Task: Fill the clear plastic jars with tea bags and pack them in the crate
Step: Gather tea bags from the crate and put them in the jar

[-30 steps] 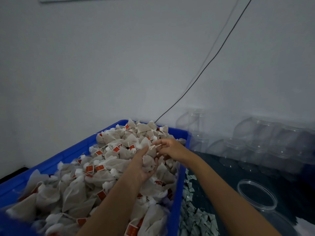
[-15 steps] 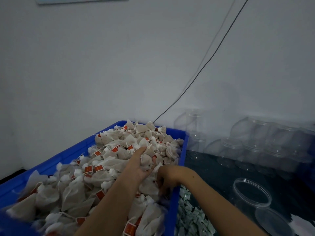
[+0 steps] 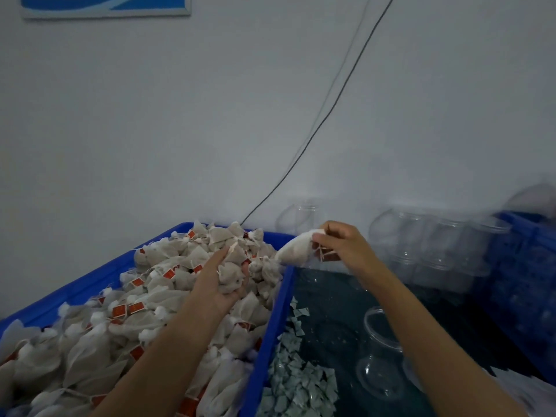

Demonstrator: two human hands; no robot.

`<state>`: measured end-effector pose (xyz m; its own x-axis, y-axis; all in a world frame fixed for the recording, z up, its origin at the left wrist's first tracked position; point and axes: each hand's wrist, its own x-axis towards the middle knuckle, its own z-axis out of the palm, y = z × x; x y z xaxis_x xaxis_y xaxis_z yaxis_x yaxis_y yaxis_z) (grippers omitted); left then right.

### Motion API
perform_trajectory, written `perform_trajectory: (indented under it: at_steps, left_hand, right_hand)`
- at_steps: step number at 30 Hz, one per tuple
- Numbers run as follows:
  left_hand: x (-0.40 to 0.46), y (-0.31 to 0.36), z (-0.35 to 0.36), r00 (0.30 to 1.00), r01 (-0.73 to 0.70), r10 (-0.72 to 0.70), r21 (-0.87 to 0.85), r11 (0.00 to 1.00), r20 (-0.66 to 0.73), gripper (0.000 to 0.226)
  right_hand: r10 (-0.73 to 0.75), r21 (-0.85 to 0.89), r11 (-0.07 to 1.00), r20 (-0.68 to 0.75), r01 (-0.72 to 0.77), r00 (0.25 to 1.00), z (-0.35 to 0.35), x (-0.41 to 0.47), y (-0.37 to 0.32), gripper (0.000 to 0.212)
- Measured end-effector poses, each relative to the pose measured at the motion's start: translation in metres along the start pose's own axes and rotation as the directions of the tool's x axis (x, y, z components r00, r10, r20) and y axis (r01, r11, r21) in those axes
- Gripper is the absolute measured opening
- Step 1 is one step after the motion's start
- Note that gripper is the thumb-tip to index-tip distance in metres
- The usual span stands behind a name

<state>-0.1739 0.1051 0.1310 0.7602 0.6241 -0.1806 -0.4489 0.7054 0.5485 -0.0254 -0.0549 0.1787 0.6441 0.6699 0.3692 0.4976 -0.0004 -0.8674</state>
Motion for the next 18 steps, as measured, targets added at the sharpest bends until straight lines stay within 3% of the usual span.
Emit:
perform_trajectory:
  at_steps: [3, 8, 13, 18]
  left_hand:
    - [-0.007, -0.019, 0.018, 1.0, 0.002, -0.004, 0.117, 0.993, 0.024, 0.016]
    - [-0.014, -0.066, 0.049, 0.997, 0.065, -0.073, 0.22, 0.973, 0.031, 0.015]
    - [-0.012, -0.115, 0.075, 0.994, 0.069, -0.098, 0.435, 0.898, 0.046, 0.015]
    - [-0.003, -0.143, 0.088, 0.987, 0.13, -0.16, 0.463, 0.877, 0.027, 0.014]
  right_hand:
    - [-0.031, -0.005, 1.0, -0.05, 0.031, 0.998, -0.047, -0.017, 0.005, 0.008]
    - [0.042, -0.077, 0.996, -0.071, -0.047, 0.997, -0.103, -0.055, 0.033, 0.013]
    - [0.064, -0.143, 0.987, -0.044, -0.07, 0.997, -0.126, -0.078, 0.064, 0.02]
    - [0.068, -0.145, 0.987, -0.041, -0.073, 0.997, -0.13, -0.082, 0.08, 0.019]
